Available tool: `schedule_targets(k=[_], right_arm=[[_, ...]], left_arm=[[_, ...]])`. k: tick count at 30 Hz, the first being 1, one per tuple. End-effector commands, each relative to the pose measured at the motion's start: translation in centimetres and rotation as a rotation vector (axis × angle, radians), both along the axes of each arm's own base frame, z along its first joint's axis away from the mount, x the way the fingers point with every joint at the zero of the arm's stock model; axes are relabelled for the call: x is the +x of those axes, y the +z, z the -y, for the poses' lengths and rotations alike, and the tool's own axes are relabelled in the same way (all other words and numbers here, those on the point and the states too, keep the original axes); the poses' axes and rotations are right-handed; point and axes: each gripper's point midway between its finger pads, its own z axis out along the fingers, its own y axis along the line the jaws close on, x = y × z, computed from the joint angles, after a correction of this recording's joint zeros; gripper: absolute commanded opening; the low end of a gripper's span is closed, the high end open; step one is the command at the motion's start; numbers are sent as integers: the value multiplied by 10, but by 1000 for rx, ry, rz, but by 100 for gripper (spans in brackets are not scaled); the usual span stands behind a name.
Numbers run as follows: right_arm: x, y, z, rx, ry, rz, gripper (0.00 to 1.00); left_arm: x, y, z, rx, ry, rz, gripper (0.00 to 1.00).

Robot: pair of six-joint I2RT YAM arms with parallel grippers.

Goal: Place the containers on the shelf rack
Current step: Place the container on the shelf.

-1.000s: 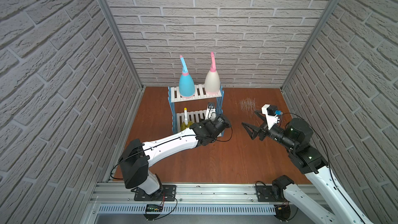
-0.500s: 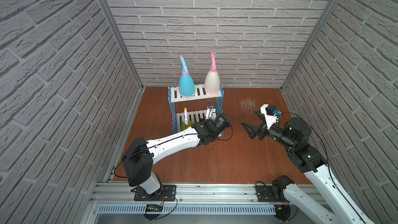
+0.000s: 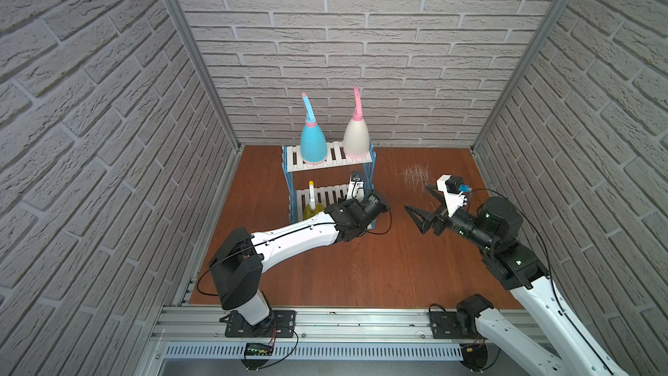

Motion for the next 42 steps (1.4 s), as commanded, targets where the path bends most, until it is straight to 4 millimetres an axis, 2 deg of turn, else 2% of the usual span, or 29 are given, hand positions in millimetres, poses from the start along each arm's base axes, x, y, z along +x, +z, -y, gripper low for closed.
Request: schedule_targets(k=[1, 5, 28, 35, 42], right_arm=[[1, 4, -1, 3, 2, 22, 99], [2, 4, -1, 3, 2, 23, 99], [3, 3, -1, -1, -2, 18, 99], [3, 3, -1, 0, -4, 17, 99], [6, 3, 2, -3, -26, 19, 99]], left_arm=[[7, 10, 5, -35, 6, 24, 0], [6, 10, 6, -38, 2, 20, 0], [4, 18, 3, -58, -3, 40, 38], [1, 27, -3, -65, -1, 55, 59], [-7, 46, -4, -75, -75, 72, 87]])
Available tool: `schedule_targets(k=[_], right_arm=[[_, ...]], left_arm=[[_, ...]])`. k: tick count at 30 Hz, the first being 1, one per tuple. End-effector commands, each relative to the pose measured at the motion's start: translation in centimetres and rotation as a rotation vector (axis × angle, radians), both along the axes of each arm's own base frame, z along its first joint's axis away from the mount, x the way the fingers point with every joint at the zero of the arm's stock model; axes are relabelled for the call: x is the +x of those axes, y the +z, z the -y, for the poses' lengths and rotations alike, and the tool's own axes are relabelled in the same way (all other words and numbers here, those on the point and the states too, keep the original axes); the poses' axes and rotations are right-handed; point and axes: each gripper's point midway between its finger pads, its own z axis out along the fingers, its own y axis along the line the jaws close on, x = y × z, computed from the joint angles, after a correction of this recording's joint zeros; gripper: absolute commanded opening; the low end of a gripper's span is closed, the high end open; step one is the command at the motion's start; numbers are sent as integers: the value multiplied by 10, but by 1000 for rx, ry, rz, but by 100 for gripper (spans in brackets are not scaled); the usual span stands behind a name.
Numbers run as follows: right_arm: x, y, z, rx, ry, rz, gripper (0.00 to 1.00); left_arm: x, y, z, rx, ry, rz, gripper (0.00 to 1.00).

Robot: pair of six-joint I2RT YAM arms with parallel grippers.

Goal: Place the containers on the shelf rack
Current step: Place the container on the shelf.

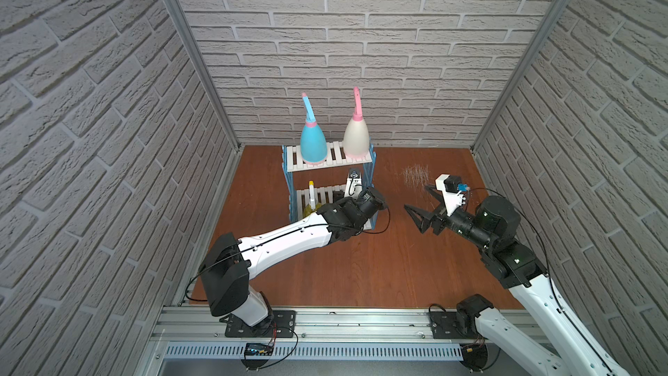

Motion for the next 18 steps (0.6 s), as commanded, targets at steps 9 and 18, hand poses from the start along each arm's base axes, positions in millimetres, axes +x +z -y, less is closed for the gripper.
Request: schedule_targets(k=[9, 18], right_arm=[[3, 13, 10, 10, -65, 54, 99], [10, 14, 30, 5, -192, 60, 99]], left_arm=[[-32, 46, -12, -10, -219, 82, 98], [-59, 58, -82, 19, -278, -5, 98]])
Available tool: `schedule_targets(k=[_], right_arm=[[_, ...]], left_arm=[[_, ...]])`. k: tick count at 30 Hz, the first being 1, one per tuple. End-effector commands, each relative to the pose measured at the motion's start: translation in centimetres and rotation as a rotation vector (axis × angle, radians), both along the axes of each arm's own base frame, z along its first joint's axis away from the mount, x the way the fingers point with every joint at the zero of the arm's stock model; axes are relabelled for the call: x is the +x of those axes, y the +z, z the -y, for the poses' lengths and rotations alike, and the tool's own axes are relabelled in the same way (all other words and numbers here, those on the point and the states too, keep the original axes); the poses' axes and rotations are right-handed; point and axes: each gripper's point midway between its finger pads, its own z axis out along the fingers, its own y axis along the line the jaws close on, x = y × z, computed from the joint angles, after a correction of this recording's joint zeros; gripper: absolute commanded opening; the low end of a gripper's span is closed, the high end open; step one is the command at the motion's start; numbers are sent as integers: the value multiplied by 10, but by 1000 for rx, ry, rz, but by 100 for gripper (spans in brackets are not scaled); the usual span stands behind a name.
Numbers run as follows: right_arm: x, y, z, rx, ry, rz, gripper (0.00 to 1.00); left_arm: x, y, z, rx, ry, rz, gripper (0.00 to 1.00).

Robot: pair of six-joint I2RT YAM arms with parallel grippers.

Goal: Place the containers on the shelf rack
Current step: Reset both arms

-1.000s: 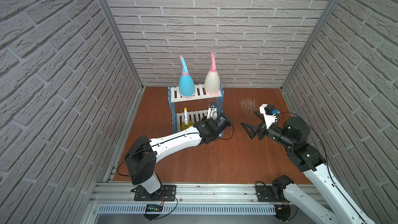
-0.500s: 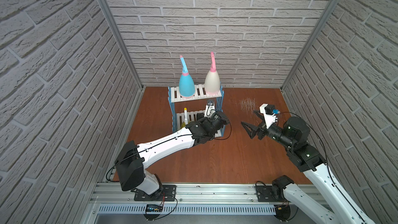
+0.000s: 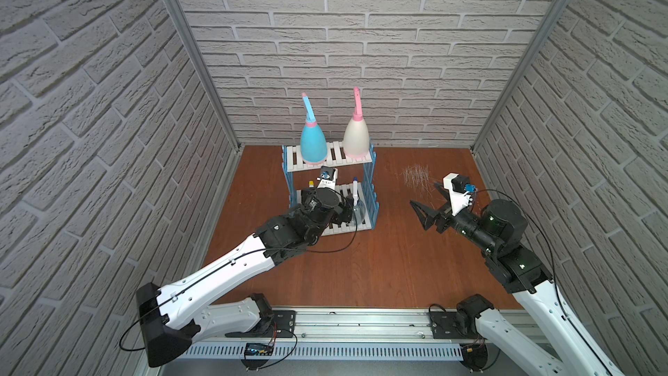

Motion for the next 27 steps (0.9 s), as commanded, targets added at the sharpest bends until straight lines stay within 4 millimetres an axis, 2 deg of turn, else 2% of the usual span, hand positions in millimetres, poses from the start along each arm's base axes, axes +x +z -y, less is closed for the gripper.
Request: schedule_targets(k=[1, 7, 10, 16, 20, 24, 27], right_arm=[[7, 3, 14, 2, -95, 9, 99], [15, -1, 40, 1, -254, -25, 99], [23, -6, 60, 1, -381, -58, 99], [38, -19, 93, 32, -556, -140, 99], [50, -33, 110, 63, -631, -178, 99], [66, -53, 127, 59, -703, -192, 99], [77, -70, 136, 39, -746, -213, 99]], left_arm=[[-10, -12, -22, 57, -54, -95, 98], [-11, 10, -88, -24, 26, -66, 98], [-7, 17, -121, -55, 89, -53, 98], [13, 13, -187, -171, 258, -8, 98], [26, -6, -231, -207, 419, 31, 98], [32, -49, -273, -200, 640, 40, 98], [32, -87, -294, -165, 756, 25, 98]])
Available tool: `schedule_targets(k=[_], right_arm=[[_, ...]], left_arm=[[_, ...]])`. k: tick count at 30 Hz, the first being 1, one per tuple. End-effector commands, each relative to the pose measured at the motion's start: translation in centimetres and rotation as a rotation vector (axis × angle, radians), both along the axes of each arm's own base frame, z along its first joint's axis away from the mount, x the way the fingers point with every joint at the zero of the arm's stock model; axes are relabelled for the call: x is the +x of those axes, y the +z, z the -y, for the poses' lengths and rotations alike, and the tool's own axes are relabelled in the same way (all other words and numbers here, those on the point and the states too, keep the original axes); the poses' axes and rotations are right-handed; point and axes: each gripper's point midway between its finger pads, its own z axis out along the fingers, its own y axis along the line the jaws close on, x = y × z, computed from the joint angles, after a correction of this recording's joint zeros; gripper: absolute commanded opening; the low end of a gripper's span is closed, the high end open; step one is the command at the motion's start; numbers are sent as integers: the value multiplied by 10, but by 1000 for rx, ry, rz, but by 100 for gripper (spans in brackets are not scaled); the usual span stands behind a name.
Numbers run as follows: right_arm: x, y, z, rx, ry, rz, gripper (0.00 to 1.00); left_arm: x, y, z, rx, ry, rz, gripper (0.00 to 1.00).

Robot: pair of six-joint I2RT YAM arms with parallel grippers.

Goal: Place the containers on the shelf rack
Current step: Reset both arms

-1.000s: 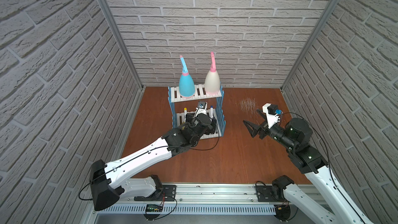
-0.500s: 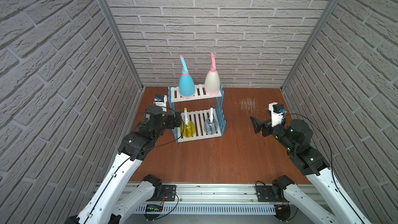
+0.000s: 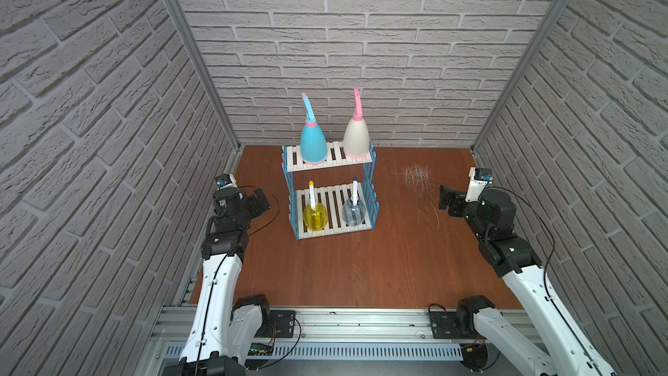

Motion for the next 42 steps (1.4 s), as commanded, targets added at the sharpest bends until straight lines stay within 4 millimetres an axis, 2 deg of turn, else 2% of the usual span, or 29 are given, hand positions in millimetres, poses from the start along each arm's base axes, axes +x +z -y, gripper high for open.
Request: schedule_targets(k=[1, 4, 7, 9, 13, 17, 22, 29, 34, 39, 42], right_arm=[[16, -11, 11, 4, -63, 16, 99], [24, -29, 15, -7, -77, 3, 99], [28, -60, 25, -20, -114, -19, 99], [31, -83, 34, -10, -152, -45, 99], [35, -111, 40, -3, -163, -85, 99], [40, -122, 37, -19, -132, -71, 99], [46, -129, 35, -33, -99, -63, 99], [55, -137, 40, -28, -96, -55, 99], [60, -146, 48, -30, -110, -58, 99], [67, -150, 53, -33, -121, 10, 99], [74, -163, 53, -17, -112, 21, 99]], left_arm=[[9, -10, -27, 45, 143, 92, 98], [10, -33, -35, 69, 184, 111, 98], [10, -54, -37, 82, 196, 151, 98], [16, -62, -25, 94, 124, 185, 98], [30, -74, -2, 152, -4, 167, 98], [43, -87, 12, 210, -87, 170, 98], [65, -89, 17, 261, -140, 199, 98], [83, -126, 19, 223, -191, 129, 98], [85, -126, 17, 234, -175, 110, 98], [86, -126, 18, 246, -175, 103, 98], [86, -126, 18, 251, -174, 102, 98]])
